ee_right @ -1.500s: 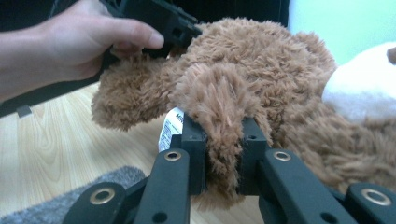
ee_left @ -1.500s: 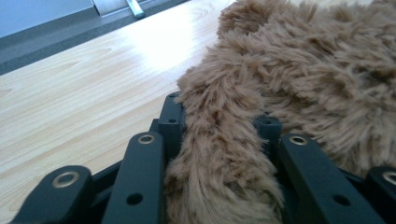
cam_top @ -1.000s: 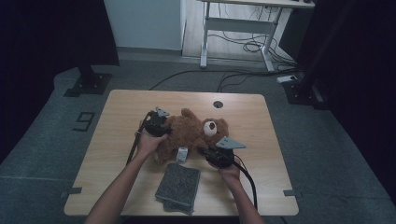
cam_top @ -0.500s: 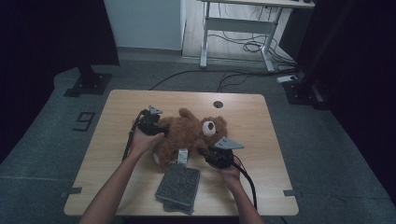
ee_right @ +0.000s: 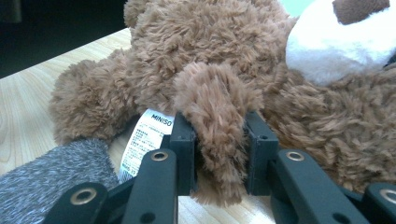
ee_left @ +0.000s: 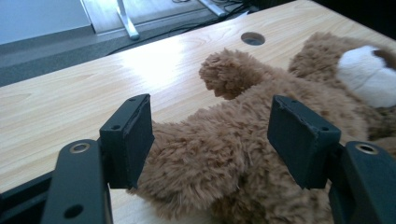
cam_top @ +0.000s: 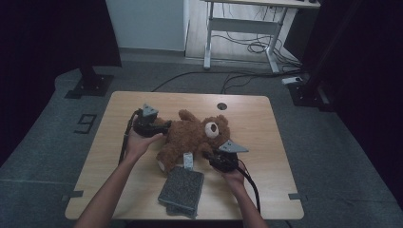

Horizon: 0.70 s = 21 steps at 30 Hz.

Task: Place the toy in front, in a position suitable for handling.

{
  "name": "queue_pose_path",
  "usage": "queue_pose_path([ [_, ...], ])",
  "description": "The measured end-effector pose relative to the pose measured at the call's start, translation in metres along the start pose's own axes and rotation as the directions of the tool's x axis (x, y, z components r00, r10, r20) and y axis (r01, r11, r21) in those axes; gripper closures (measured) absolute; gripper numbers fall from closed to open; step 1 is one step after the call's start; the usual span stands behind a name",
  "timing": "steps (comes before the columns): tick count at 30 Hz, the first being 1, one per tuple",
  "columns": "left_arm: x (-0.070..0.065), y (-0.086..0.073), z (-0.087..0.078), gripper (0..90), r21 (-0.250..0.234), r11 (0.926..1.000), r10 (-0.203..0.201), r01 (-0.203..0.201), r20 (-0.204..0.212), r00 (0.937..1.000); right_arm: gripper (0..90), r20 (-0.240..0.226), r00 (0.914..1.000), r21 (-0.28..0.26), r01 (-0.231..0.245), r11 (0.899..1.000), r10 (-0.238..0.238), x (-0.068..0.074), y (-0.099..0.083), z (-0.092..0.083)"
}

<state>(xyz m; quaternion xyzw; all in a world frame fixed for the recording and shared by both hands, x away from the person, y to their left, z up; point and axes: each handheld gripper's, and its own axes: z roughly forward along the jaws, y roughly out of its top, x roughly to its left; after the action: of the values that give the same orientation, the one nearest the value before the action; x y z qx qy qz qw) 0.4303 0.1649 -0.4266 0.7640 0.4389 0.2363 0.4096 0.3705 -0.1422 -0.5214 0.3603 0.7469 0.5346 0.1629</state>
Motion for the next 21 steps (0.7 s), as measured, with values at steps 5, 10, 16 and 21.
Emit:
queue_pose_path([
  [5, -0.003, -0.008, -0.017, 31.8, -0.006, 0.9999, -0.009, 0.01, 0.025, 0.9996, 69.4, -0.005, 1.0, 0.001, -0.001, 1.0, 0.001, 0.004, 0.0, 0.002],
  [10, -0.012, -0.027, -0.031, 31.6, 0.008, 1.0, 0.004, -0.005, 0.071, 0.9975, 68.7, -0.015, 0.9999, -0.003, -0.003, 1.0, 0.003, 0.006, -0.001, 0.005],
  [16, -0.029, -0.057, -0.046, 31.6, 0.02, 0.9997, 0.01, -0.012, 0.118, 0.9929, 68.7, -0.023, 0.9997, 0.009, 0.005, 1.0, -0.005, 0.008, -0.003, 0.004],
  [21, -0.042, -0.078, -0.054, 31.5, 0.024, 0.9997, 0.004, -0.008, 0.136, 0.9907, 68.4, -0.034, 0.9994, 0.013, 0.011, 1.0, -0.01, 0.007, -0.004, 0.004],
])
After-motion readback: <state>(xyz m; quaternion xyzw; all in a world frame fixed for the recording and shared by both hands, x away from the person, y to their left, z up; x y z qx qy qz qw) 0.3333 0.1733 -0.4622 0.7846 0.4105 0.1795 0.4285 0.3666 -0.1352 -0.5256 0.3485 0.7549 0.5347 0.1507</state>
